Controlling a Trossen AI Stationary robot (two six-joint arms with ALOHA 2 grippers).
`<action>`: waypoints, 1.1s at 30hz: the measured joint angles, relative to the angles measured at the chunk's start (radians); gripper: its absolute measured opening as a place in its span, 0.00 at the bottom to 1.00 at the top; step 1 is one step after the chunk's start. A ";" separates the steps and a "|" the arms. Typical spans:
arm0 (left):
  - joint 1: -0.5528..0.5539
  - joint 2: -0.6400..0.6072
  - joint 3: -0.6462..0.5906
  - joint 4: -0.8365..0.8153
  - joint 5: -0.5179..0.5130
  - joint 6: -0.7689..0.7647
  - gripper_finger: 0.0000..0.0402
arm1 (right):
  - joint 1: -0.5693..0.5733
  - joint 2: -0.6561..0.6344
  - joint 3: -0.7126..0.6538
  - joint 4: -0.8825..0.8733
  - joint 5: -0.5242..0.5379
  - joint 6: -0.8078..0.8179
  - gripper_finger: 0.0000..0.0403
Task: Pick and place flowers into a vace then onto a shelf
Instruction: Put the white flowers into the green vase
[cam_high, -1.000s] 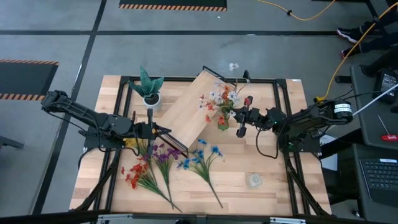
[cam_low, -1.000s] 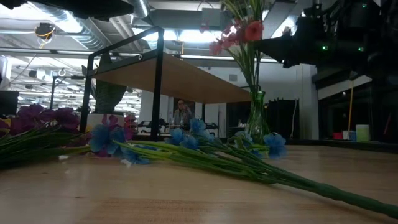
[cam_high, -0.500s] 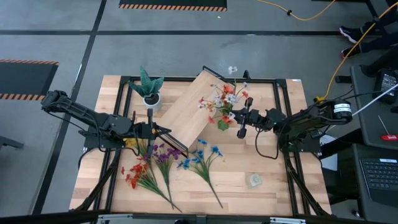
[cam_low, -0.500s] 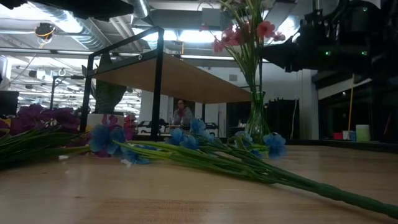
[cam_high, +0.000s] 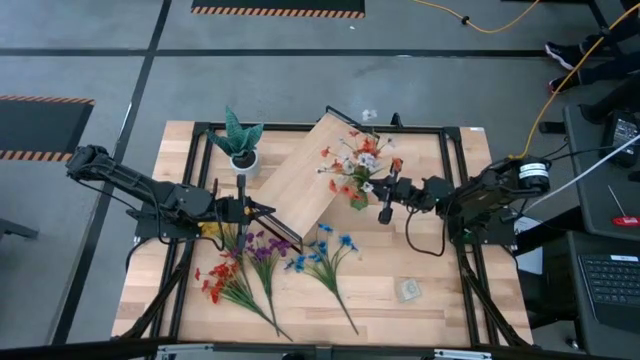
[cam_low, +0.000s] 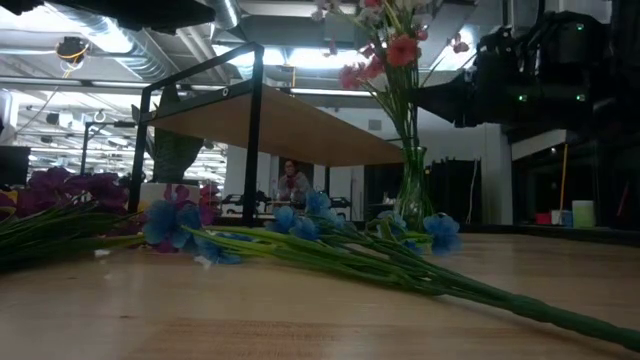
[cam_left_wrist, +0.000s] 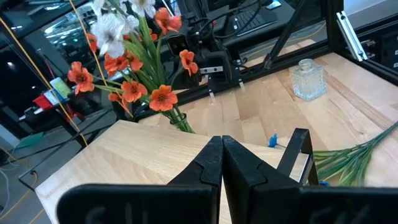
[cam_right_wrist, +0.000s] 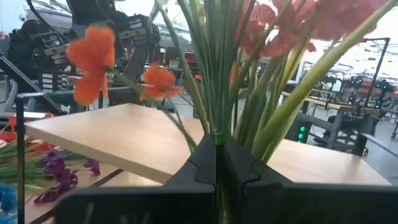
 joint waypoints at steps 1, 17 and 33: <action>0.000 0.000 0.000 0.000 0.000 0.000 0.01 | 0.000 0.009 0.000 0.004 0.000 0.001 0.00; 0.000 0.000 0.000 0.000 0.000 0.000 0.01 | -0.002 0.083 0.018 0.040 0.029 0.010 0.07; 0.000 0.000 0.000 0.000 0.000 -0.003 0.01 | -0.001 0.081 0.018 0.034 0.029 0.081 0.29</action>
